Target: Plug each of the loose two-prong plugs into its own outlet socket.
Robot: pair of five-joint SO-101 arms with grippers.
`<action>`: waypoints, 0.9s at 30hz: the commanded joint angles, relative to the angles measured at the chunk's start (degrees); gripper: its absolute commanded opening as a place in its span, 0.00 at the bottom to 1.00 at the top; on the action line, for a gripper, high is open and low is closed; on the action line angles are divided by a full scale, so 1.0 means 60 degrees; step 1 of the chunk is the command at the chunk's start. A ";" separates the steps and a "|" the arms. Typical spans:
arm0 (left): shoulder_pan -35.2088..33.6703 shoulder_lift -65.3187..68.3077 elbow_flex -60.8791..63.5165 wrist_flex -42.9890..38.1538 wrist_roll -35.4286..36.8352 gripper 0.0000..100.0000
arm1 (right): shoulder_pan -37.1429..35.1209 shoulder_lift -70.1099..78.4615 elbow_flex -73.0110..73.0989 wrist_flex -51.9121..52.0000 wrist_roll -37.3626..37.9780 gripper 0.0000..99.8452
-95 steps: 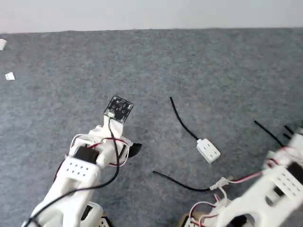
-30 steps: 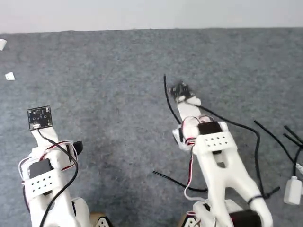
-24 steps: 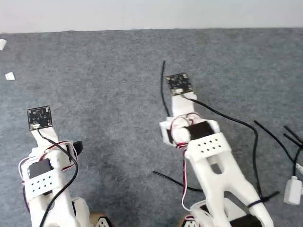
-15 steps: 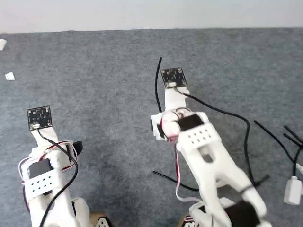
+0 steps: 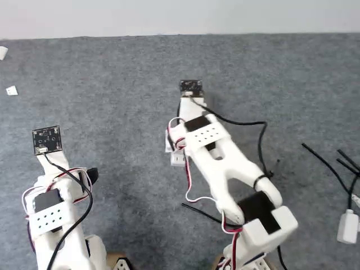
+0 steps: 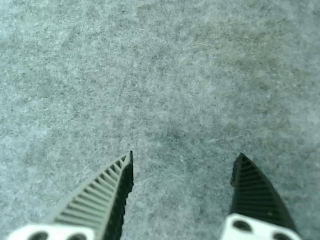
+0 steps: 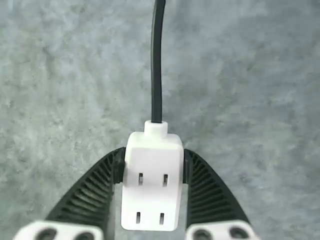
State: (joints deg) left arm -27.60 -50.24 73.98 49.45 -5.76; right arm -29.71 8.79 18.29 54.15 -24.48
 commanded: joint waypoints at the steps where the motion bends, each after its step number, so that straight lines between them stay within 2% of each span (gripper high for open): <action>1: 0.0059 -0.0176 -0.0051 -0.0249 0.0073 0.30 | -0.0066 0.0227 -0.0586 -0.0022 -0.0132 0.01; 4: 0.0073 -0.0190 0.0037 -0.0264 0.0073 0.30 | -0.0066 0.0828 -0.0879 -0.0051 -0.0059 0.03; 10: 0.0073 -0.0205 0.0051 -0.0264 0.0059 0.30 | -0.0462 0.1429 -0.2051 0.0916 0.0527 0.20; 22: 0.0073 -0.0249 0.0081 -0.0293 0.0029 0.30 | -0.0168 0.1311 -0.4425 0.4593 0.1099 0.19; 27: 0.0249 -0.0220 0.0095 -0.0293 0.0029 0.30 | 0.0388 -0.0271 -0.4410 0.5311 0.1670 0.14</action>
State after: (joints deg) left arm -27.60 -50.42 74.86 49.45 -5.76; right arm -29.36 15.56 -5.19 83.08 -16.57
